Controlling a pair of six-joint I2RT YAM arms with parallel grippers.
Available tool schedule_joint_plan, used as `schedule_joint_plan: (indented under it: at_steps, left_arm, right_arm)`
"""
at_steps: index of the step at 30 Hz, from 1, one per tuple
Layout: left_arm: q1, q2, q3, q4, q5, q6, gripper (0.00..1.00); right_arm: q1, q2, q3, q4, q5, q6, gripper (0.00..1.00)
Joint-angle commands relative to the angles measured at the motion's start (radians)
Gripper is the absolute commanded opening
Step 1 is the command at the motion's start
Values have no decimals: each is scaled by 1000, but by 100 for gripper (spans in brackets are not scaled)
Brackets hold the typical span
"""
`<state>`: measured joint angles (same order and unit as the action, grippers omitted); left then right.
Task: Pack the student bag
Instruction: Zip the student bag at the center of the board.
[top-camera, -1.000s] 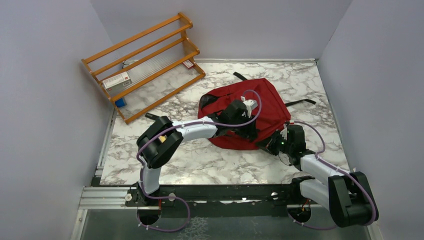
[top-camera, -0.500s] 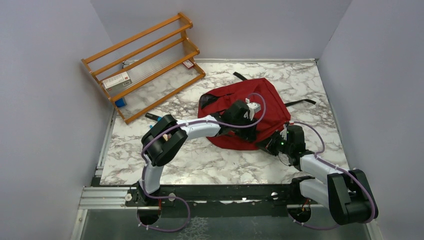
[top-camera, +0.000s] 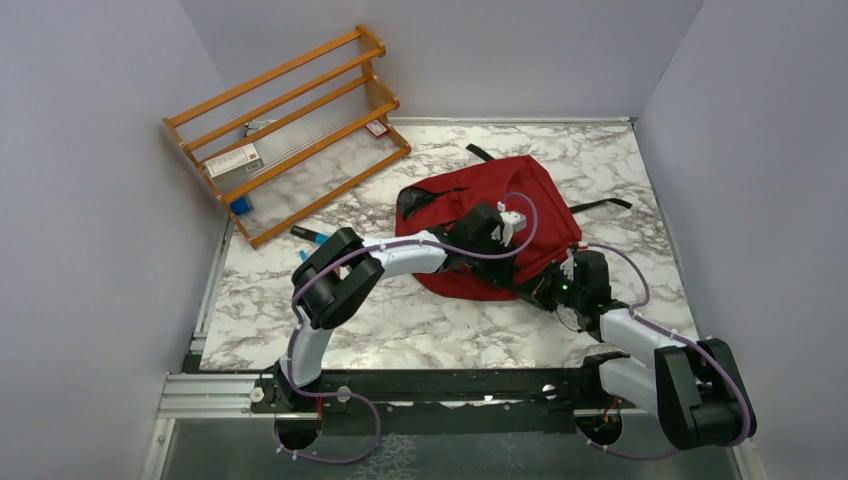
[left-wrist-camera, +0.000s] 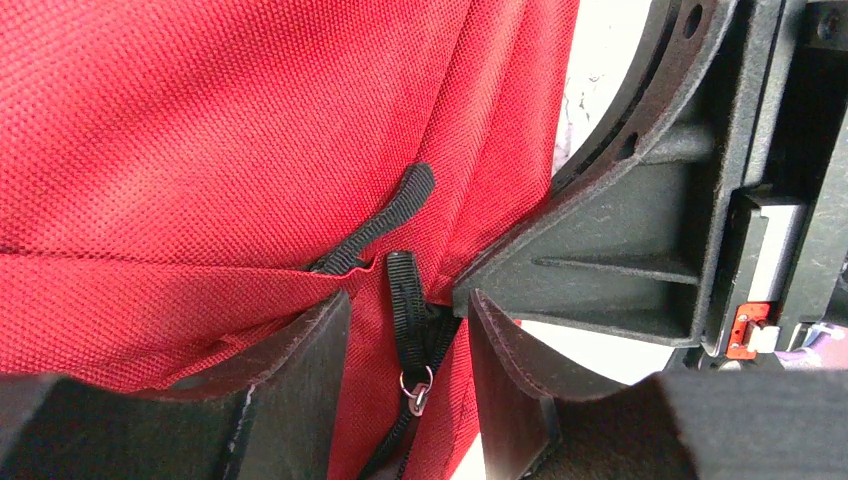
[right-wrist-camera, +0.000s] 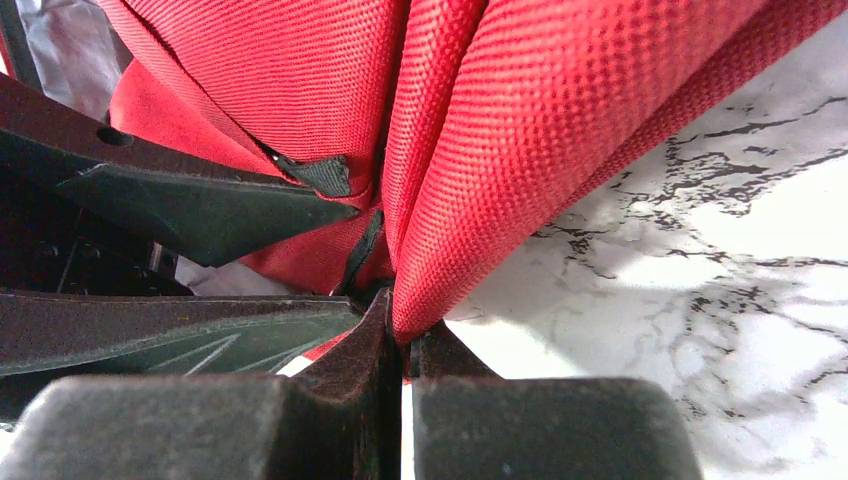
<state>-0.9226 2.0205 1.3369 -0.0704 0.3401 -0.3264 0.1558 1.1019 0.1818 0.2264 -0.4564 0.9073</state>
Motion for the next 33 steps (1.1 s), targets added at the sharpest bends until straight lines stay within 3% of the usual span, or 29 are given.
schedule_joint_plan:
  at_steps: [1,13,24,33]
  left_arm:
    - [-18,41,16,-60,14,36,49]
    - [-41,85,29,-96,-6,66,46]
    - [-39,112,75,-93,-56,38,24]
    - [-7,-2,-4,38,-80,-43,2]
  right_arm:
    - [8,10,-20,-6,-7,-16,1]
    - [8,14,-22,-3,-8,-20,1]
    - [8,15,-31,-1,-7,-23,1]
    - [8,12,-30,-10,-7,-32,1]
